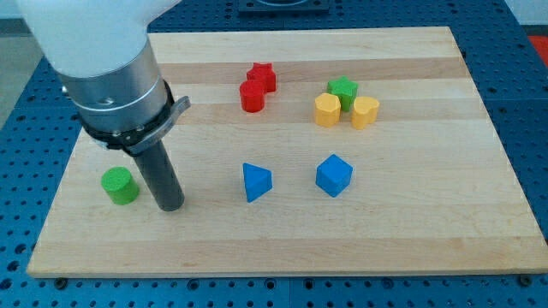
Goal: Push the blue triangle towards the left side of blue cube
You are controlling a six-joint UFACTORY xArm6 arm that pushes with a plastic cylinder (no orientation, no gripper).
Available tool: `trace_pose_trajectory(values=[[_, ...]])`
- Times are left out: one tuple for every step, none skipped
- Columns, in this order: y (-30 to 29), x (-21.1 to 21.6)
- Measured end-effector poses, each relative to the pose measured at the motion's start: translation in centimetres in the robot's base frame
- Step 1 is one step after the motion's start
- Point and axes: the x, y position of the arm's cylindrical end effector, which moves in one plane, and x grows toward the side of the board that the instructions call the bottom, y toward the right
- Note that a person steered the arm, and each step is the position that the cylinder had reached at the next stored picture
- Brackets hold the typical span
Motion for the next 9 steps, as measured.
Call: trace_pose_trajectory(values=[[2.9,-0.4],[6.6,-1.6],[8.2,-1.6],[11.8,-1.7],[15.8,-2.2],[15.9,-2.2],[15.8,-2.2],[10.7,-1.2],[5.8,-3.5]])
